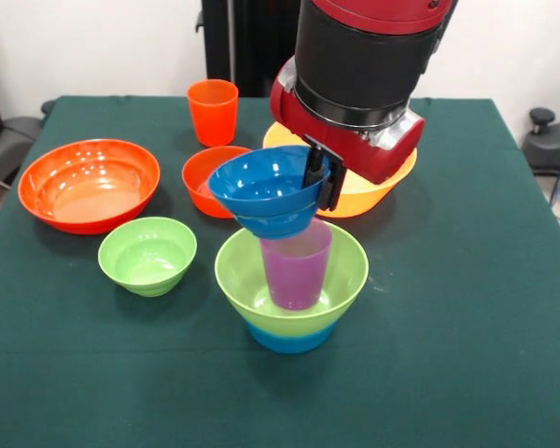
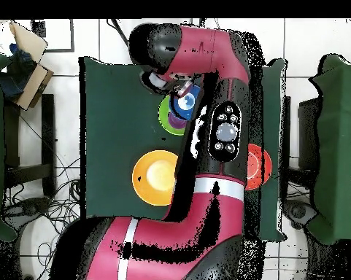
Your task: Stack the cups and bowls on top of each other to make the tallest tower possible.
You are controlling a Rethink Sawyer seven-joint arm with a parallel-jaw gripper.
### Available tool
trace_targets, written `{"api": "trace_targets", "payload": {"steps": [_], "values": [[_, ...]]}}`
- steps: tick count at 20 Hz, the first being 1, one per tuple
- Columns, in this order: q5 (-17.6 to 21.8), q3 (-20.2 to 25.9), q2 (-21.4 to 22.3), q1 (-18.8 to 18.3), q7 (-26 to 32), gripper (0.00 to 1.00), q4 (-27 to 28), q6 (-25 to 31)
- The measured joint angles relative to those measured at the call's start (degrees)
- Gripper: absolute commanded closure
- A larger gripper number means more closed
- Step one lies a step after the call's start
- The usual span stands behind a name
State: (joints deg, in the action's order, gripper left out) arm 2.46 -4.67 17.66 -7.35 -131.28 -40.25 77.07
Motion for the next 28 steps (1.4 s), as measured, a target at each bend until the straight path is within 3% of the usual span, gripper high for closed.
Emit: {"api": "trace_targets", "payload": {"steps": [19,28], "values": [[0.1,0.0,0.1,0.7,0.8,1.00,-0.7,-0.3],[0.2,0.0,0.2,1.5,0.8,1.00,-2.7,-3.4]]}}
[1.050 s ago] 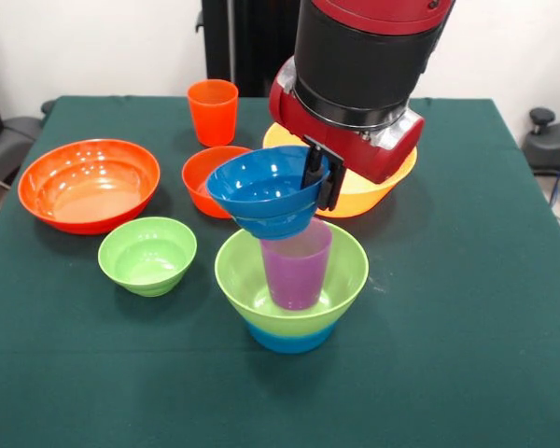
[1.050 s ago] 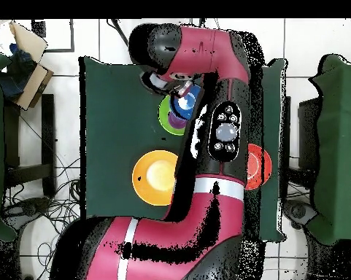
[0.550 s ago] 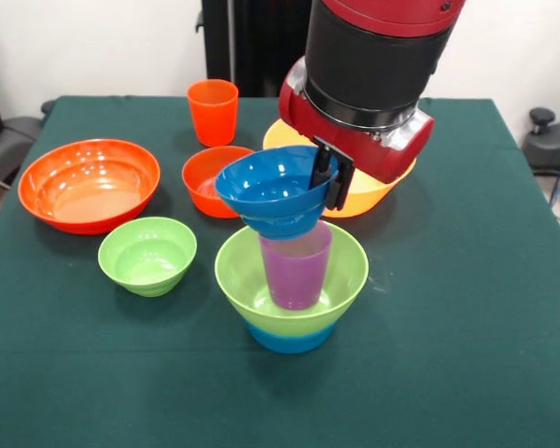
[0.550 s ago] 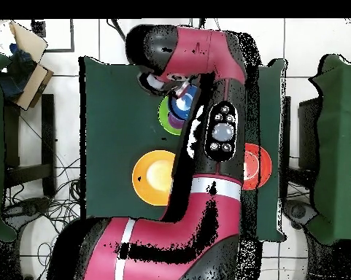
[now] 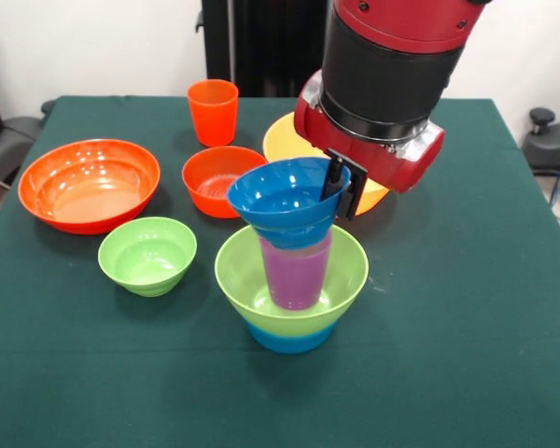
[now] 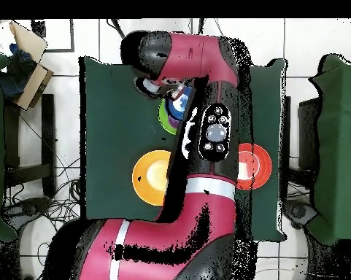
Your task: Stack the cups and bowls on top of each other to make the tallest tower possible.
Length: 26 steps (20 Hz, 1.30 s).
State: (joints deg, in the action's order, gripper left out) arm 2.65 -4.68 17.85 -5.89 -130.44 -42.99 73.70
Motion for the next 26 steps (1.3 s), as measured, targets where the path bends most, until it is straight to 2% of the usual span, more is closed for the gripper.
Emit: {"api": "trace_targets", "payload": {"steps": [26], "values": [[1.3,-2.1,0.1,2.7,0.0,1.00,-5.0,-4.3]]}}
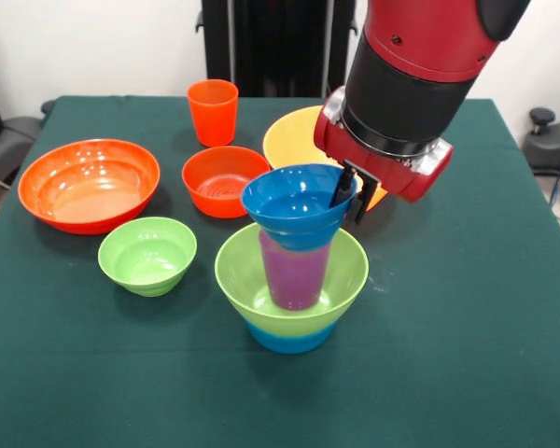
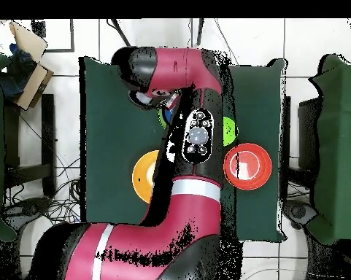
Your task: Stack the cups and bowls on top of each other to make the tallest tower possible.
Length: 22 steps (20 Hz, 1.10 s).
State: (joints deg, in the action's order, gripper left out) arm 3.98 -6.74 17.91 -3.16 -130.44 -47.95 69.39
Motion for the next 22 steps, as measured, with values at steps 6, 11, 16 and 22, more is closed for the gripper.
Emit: {"api": "trace_targets", "payload": {"steps": [6,11,16,22], "values": [[0.4,-0.2,0.0,0.1,0.0,1.00,-1.2,-2.5],[0.5,-0.5,0.0,0.1,0.0,1.00,-1.7,-3.9],[0.6,-0.8,0.0,0.1,0.0,1.00,-2.3,-4.3],[0.8,-0.8,0.0,0.1,0.0,1.00,-2.8,-4.3]]}}
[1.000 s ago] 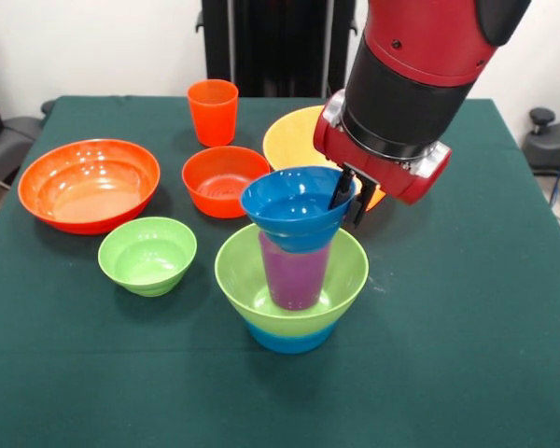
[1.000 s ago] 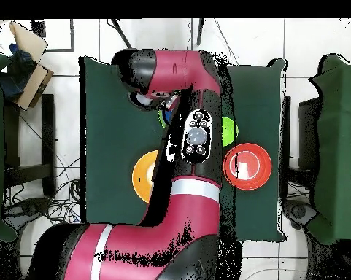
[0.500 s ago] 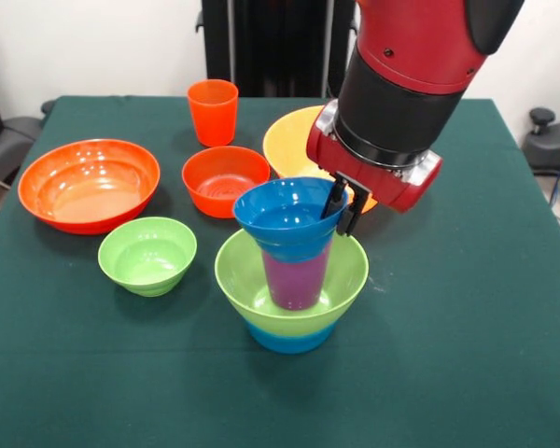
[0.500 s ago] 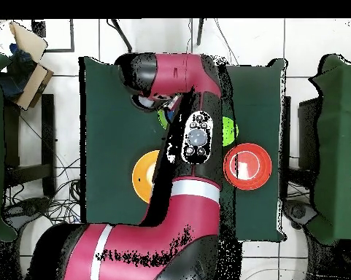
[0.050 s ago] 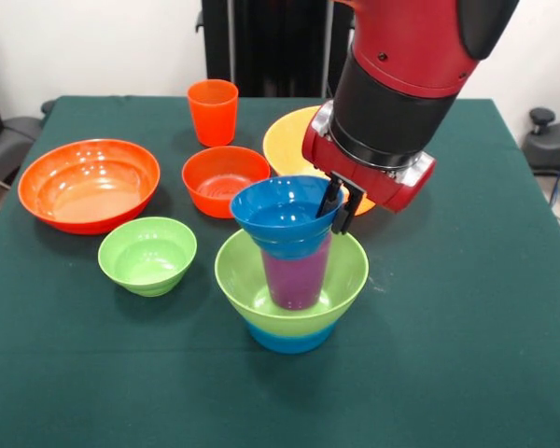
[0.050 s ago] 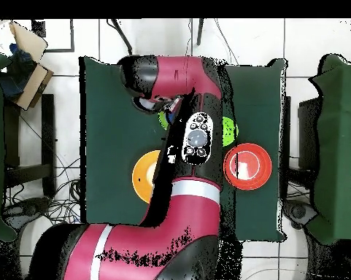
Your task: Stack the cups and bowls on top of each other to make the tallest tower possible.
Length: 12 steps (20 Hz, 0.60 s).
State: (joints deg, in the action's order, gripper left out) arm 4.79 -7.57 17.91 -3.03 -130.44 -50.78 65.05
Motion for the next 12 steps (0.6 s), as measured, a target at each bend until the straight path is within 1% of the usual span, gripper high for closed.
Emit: {"api": "trace_targets", "payload": {"steps": [12], "values": [[0.4,0.0,0.0,0.0,0.0,1.00,-1.3,0.0]]}}
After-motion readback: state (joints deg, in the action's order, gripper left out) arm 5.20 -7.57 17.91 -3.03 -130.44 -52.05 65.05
